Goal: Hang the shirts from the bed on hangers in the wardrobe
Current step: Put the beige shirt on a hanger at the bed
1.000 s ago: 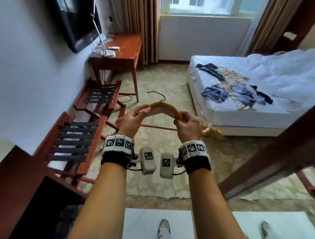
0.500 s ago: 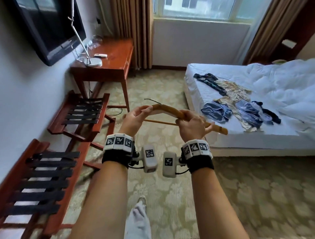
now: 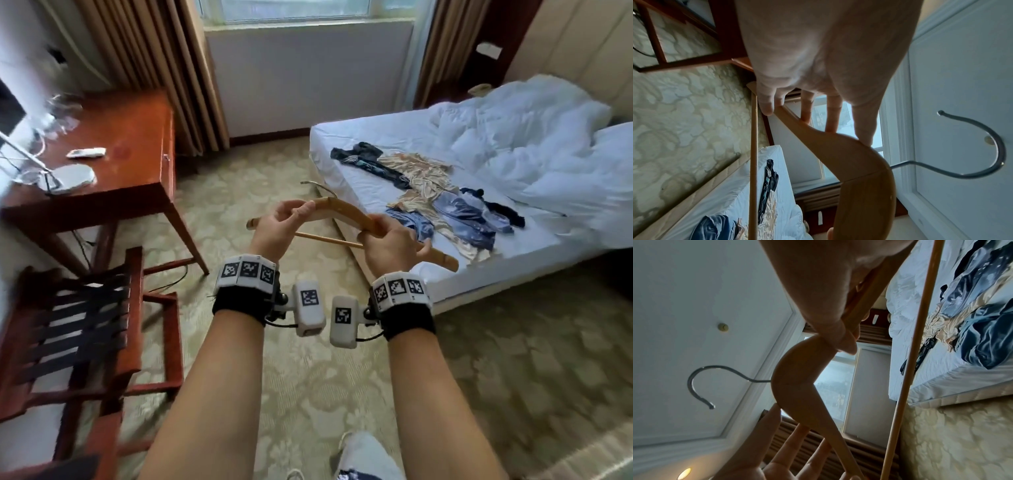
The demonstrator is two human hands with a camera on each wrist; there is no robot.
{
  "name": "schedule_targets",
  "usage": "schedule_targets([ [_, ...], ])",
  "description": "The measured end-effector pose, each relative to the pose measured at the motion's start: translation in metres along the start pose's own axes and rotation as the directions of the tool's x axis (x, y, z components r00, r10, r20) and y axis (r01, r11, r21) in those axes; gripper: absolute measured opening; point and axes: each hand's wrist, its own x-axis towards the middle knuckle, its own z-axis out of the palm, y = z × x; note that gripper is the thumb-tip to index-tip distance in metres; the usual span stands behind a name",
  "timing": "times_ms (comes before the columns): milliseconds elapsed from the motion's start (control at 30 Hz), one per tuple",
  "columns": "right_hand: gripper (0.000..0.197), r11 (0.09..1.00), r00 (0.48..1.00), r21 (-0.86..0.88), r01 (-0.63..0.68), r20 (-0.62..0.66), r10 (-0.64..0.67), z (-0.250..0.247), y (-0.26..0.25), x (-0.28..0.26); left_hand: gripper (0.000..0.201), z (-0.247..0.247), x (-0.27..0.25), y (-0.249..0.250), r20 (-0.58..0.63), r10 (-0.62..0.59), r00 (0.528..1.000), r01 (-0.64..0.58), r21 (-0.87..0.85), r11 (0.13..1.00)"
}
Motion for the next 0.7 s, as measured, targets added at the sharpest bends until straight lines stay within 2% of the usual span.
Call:
schedule_targets([
  [133, 0.022, 0.996, 0.996, -0.024, -0.082, -0.047, 0.08, 0.013, 0.011, 0.072, 0.026, 0.035, 0.082, -0.006, 0.081, -0.034, 0.996, 0.034, 0.007, 0.999],
  [267, 0.024, 0.991, 0.99, -0.03, -0.132, -0.06, 0.13, 0.024, 0.02, 0.154, 0.03, 0.075, 0.17, -0.009, 0.111, -0.031, 0.993, 0.029, 0.019, 0.999],
  [367, 0.023, 0.99, 0.989, -0.007, -0.14, -0.058, 0.139, 0.033, 0.025, 0.224, 0.025, 0.104, 0.239, -0.006, 0.145, -0.05, 0.988, 0.043, 0.052, 0.998],
  [533, 0.022, 0.989, 0.985, -0.013, -0.149, -0.095, 0.147, 0.038, 0.022, 0.341, 0.032, 0.148, 0.344, 0.015, 0.209, -0.056, 0.976, 0.045, 0.057, 0.997],
  [700, 0.023, 0.984, 0.978, -0.04, -0.173, -0.129, 0.166, 0.036, 0.02, 0.426, 0.021, 0.186, 0.43, 0.025, 0.291, -0.052, 0.955, 0.039, 0.05, 0.998],
])
